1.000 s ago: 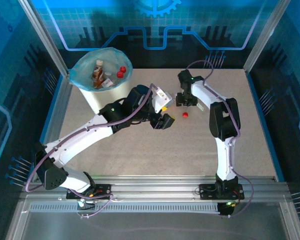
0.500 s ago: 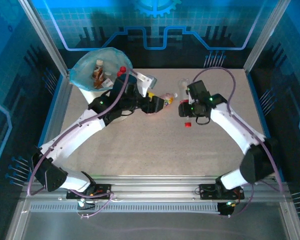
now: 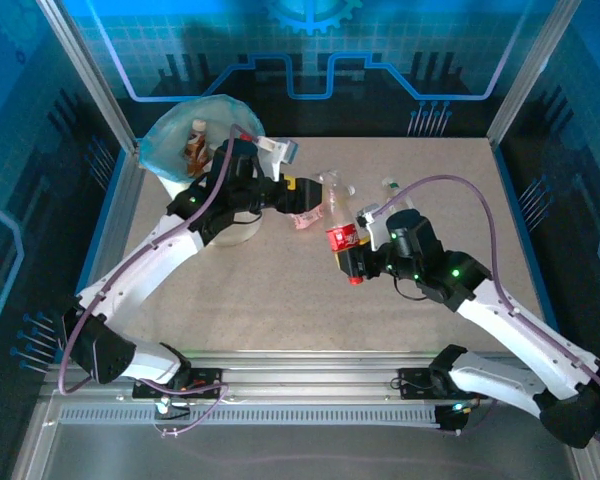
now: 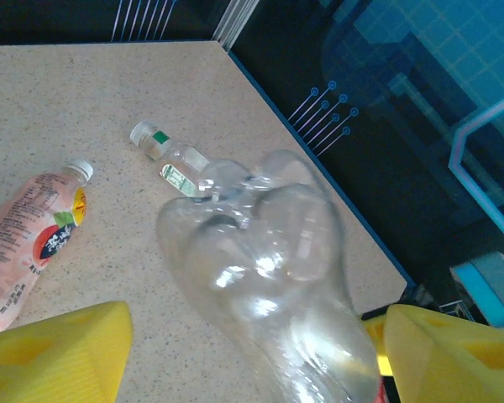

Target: Put the plastic bottles in the bin

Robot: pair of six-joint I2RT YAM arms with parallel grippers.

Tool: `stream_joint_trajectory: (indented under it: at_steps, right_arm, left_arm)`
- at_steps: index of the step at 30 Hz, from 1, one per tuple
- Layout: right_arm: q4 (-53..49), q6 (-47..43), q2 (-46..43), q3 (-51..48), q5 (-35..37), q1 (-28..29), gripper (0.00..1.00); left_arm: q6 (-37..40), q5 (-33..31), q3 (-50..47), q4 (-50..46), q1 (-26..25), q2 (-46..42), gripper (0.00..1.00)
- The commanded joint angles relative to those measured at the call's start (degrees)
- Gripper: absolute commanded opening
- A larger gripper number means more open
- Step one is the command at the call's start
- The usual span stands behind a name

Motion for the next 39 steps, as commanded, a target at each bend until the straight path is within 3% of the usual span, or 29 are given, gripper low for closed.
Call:
stream_joint_trajectory:
  at_steps: [1, 5, 12, 14, 20, 24, 29, 33, 39]
  right_arm:
    - [5.7, -2.3, -1.7, -1.0, -1.6, 2.1, 0.55]
    - [6.6, -3.1, -1.6, -0.3, -1.5, 3.7, 0.56]
    - [7.2, -4.0, -1.3, 0.6, -0.5, 5.5, 0.57]
    - [7.1, -4.2, -1.1, 0.7, -0.4, 5.7, 0.59]
    - [5.3, -4.2, -0.5, 3.6, 2.7, 6.7, 0.90]
    - [3.8, -4.9, -0.4, 6.5, 5.5, 6.9, 0.94]
    - [2.9, -6.4, -0.8, 8.5, 7.1, 7.1, 0.95]
    - [2.0, -7.3, -0.9, 9.3, 7.1, 7.1, 0.95]
    - [0.2, -7.7, -0.4, 10.3, 6.7, 7.1, 0.95]
  left_arm:
    - [-3.1, 5.6, -0.9, 4.0, 0.5, -1.8, 0.80]
    - [-4.4, 8.7, -1.3, 5.7, 0.5, -1.3, 0.77]
    - [-4.1, 8.9, -1.7, 6.2, 0.6, -2.0, 0.52]
    - [-3.7, 8.4, -1.7, 6.0, 0.5, -2.3, 0.49]
    - [-2.1, 2.0, 0.6, 3.8, 0.7, -4.4, 0.48]
    - [3.8, -7.1, 8.7, -2.5, 2.6, -6.2, 0.48]
    - [10.4, -18.4, 24.0, -13.5, 10.3, -3.6, 0.46]
    - [11.7, -19.4, 31.1, -15.9, 21.2, -0.8, 0.44]
    - [18.0, -19.9, 32.3, -15.4, 30.2, 3.3, 0.44]
